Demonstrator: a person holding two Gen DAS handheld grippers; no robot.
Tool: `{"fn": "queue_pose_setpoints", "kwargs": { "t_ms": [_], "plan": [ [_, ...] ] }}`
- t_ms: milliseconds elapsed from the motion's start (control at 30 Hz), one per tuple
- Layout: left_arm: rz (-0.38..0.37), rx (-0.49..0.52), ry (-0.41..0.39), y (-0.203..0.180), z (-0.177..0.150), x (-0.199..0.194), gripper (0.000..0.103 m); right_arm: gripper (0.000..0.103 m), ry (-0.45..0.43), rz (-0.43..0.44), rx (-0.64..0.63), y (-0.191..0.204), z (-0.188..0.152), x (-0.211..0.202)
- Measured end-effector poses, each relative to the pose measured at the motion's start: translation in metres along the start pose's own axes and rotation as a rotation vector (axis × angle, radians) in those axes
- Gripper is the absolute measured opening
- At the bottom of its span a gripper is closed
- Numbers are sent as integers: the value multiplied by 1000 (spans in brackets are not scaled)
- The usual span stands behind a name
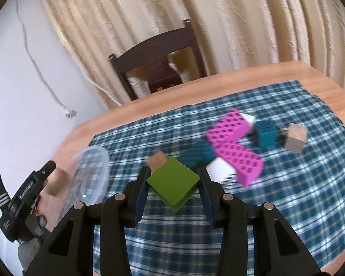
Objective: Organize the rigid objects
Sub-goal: 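Release the wooden block into the bowl with the right gripper while the left drops the green cube in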
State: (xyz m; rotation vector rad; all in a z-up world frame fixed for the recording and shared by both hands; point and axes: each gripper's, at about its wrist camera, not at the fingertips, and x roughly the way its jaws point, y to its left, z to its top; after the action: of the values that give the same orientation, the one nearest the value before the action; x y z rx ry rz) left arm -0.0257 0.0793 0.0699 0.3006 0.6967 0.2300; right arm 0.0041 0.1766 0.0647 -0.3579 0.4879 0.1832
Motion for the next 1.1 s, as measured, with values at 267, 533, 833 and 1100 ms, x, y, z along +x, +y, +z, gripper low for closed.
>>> {"fn": "queue_pose_setpoints", "kwargs": {
  "t_ms": [267,533,833,1100],
  "plan": [
    [81,-93,17,50,2,10,43,96,-129,101,-27,13,6,-18],
    [149,-170,55,99,-5,26,43,97,-182,162,-87,34,11,-23],
    [211,-227,112,138,-15,52,44,98,-182,169,-97,36,11,-23],
    [221,-206,117,137,-23,59,55,101,-193,182,-118,39,11,-26]
  ]
}}
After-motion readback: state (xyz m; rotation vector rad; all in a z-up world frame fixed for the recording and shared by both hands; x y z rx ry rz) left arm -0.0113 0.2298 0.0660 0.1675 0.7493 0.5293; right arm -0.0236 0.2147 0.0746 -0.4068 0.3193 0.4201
